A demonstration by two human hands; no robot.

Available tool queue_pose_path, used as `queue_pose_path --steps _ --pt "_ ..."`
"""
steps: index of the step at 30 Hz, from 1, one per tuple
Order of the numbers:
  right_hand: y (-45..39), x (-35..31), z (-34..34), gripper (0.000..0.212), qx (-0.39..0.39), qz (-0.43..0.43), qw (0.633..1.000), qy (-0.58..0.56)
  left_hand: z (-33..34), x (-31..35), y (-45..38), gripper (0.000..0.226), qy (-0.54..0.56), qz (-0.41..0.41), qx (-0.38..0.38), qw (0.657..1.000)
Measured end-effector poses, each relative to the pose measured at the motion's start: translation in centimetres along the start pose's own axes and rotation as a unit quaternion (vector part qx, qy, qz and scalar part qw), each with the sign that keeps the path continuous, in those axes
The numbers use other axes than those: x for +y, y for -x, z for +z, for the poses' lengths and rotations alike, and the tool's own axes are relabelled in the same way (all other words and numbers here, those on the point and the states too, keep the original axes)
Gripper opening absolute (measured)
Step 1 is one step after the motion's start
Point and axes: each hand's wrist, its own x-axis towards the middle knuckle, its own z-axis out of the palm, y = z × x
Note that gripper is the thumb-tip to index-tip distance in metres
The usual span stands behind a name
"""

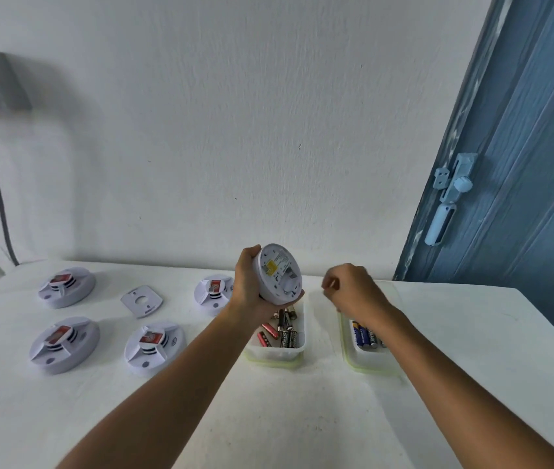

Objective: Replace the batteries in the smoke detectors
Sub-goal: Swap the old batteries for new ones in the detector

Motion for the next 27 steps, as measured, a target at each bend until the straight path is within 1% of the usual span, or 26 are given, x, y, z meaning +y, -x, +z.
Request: queue_pose_path --steps 2,4,6,9,10,12,13,15,18,20,24,27 --pt "0.4 -2.6 1.1 0.015 -0.054 -0.063 0.996 -0.034 -1.1 1.2 0.2 0.040 0.005 0.014 0.002 1.000" --pt "0.2 -4.3 2.9 0.020 -0.096 -0.089 0.991 -0.003 -2.2 2.4 0.3 0.041 -0.003 0.023 0.008 1.000" --pt "-0.2 -5.1 4.8 0.021 -0.128 -0.088 0.987 0.045 -3.3 3.2 0.4 0.044 -0.009 0.026 0.014 1.000" --pt "-0.9 -6.1 7.0 0.017 -0.157 -0.074 0.976 0.134 -5.1 4.1 0.2 0.064 0.002 0.026 0.044 0.999" --pt "-1.1 -6.3 7.4 0.017 -0.165 -0.069 0.969 0.171 -5.5 4.3 0.2 0.061 0.003 0.025 0.046 0.999" --pt "-1.2 -6.9 7.8 0.019 -0.169 -0.056 0.954 0.240 -6.3 4.6 0.3 0.046 -0.003 0.023 0.029 0.999" --pt "-1.3 -7.1 7.9 0.020 -0.164 -0.051 0.950 0.263 -6.7 4.6 0.1 0.043 0.001 0.016 0.024 1.000" --pt "-1.5 -7.3 8.2 0.022 -0.159 -0.053 0.942 0.292 -7.1 4.7 -0.2 0.041 0.001 -0.004 0.020 1.000" --pt "-1.7 -7.5 8.4 0.023 -0.179 -0.053 0.927 0.325 -7.6 4.8 -0.4 0.043 0.003 -0.013 0.013 1.000" --pt "-1.8 -7.5 8.5 0.023 -0.174 -0.058 0.923 0.338 -7.6 4.9 -0.3 0.047 0.002 -0.009 0.013 1.000" --pt "-2.0 -6.9 8.4 0.026 -0.166 -0.077 0.928 0.326 -8.1 4.9 -0.7 0.069 0.018 -0.007 0.030 0.999" --pt "-2.1 -6.3 8.2 0.026 -0.168 -0.082 0.932 0.310 -8.1 4.9 -0.7 0.077 0.026 -0.009 0.036 0.999"
